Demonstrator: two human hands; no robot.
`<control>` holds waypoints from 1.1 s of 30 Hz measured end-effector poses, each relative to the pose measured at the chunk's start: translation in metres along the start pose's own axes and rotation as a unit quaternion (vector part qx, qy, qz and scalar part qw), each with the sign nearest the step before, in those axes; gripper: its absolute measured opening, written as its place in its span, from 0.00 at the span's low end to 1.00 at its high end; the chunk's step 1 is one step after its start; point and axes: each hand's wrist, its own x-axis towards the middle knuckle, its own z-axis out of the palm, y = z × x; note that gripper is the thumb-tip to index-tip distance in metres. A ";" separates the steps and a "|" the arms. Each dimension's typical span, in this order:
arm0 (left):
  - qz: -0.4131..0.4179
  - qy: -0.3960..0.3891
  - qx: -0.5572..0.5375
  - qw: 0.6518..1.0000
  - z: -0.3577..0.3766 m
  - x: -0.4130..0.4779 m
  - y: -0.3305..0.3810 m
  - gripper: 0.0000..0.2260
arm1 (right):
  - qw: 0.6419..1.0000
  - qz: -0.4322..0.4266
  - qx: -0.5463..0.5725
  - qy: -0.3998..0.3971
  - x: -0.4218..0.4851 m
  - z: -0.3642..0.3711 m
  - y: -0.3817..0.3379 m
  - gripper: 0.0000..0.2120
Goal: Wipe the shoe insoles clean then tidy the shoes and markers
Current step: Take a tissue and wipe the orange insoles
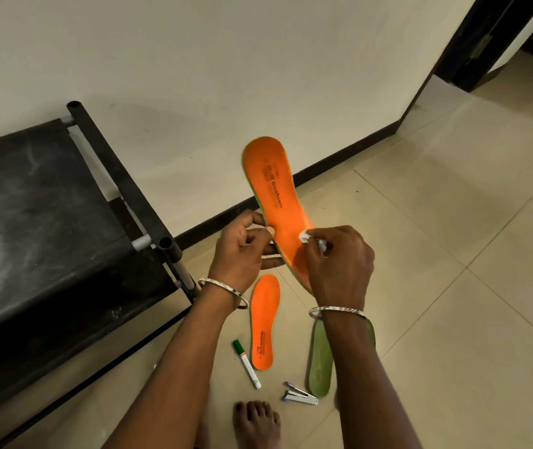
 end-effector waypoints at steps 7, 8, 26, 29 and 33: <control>-0.012 0.037 -0.020 0.999 -0.002 0.004 -0.003 0.03 | 0.997 -0.037 0.068 -0.009 -0.009 0.003 -0.017 0.03; -0.009 0.040 -0.009 0.999 -0.003 0.005 -0.004 0.03 | 0.996 -0.051 0.077 -0.019 -0.012 0.005 -0.024 0.03; 0.016 0.108 -0.099 0.989 -0.005 0.005 -0.003 0.06 | 0.989 -0.098 0.081 -0.078 -0.022 0.013 -0.035 0.07; 0.003 0.124 -0.151 0.981 -0.007 0.004 0.001 0.03 | 0.994 -0.064 0.056 -0.064 -0.017 0.008 -0.019 0.06; -0.006 0.135 -0.173 0.976 -0.008 0.006 0.001 0.02 | 0.996 -0.049 0.042 -0.058 -0.016 0.006 -0.017 0.05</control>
